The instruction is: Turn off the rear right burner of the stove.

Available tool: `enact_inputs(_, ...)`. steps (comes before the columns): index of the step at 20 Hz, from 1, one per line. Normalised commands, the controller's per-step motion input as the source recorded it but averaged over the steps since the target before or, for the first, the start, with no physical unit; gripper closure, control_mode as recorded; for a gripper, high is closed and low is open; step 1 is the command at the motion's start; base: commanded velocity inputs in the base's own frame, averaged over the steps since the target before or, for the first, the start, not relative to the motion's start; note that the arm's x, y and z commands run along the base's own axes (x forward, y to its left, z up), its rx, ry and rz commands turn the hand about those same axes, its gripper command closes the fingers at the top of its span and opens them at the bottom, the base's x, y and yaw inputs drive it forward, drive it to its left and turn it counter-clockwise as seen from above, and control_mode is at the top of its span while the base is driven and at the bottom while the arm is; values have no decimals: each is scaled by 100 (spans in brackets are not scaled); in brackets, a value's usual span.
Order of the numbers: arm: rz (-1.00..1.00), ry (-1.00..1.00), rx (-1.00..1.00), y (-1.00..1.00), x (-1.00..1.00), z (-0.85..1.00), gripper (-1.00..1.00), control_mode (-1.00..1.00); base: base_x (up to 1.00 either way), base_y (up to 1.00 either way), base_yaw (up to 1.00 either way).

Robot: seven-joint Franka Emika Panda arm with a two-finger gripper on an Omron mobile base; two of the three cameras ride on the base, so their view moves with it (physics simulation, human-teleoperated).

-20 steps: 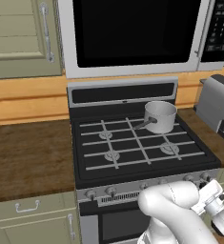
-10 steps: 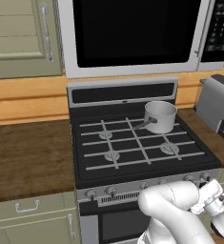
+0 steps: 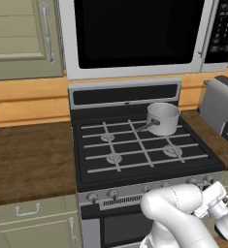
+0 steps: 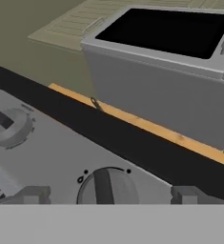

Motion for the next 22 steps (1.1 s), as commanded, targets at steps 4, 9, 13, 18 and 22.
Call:
enact_inputs(4,0,5,0,0,8,0,-100,-100,0,0,0)
enact_inputs(9,0,-1,-3,16,-4,2,-100,-100,0,0,0)
enact_inputs(13,0,0,0,16,3,9,-100,-100,0,0,0)
enact_inputs(18,0,0,0,4,17,0,-100,-100,0,0,0)
enact_inputs(22,0,0,0,-18,21,0,-100,-100,0,0,0)
